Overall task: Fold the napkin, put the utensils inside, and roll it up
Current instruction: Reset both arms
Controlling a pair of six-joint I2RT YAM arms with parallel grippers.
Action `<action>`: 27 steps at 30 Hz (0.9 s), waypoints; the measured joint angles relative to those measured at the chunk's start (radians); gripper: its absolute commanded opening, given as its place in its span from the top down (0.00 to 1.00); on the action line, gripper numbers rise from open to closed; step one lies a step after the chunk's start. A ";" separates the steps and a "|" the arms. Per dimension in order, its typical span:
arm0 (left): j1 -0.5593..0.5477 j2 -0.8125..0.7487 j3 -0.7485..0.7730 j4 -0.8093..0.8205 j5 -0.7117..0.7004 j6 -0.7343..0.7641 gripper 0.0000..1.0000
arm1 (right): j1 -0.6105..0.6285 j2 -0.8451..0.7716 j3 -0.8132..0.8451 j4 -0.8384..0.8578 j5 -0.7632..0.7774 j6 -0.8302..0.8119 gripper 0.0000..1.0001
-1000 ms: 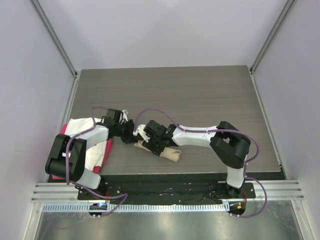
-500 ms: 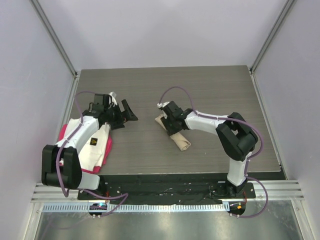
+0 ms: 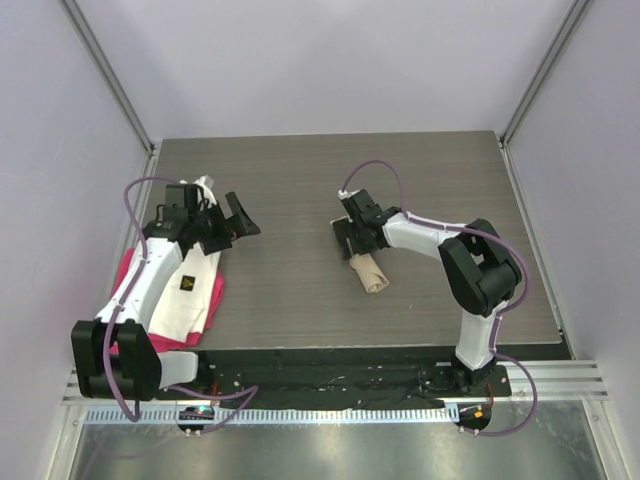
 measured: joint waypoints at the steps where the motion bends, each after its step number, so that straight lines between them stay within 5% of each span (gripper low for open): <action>1: 0.007 -0.011 0.000 -0.002 0.000 0.001 0.00 | -0.001 0.000 0.002 -0.001 -0.007 -0.007 0.13; 9: 0.056 -0.059 0.029 -0.021 0.001 0.023 0.00 | -0.014 -0.024 0.055 -0.016 -0.111 -0.024 0.08; 17: 0.087 -0.250 0.030 0.005 -0.064 0.066 0.00 | -0.070 -0.251 0.100 0.010 -0.127 -0.026 0.07; 27: 0.087 -0.597 -0.103 0.144 -0.236 0.135 0.00 | -0.167 -0.739 -0.306 0.275 0.047 -0.036 0.05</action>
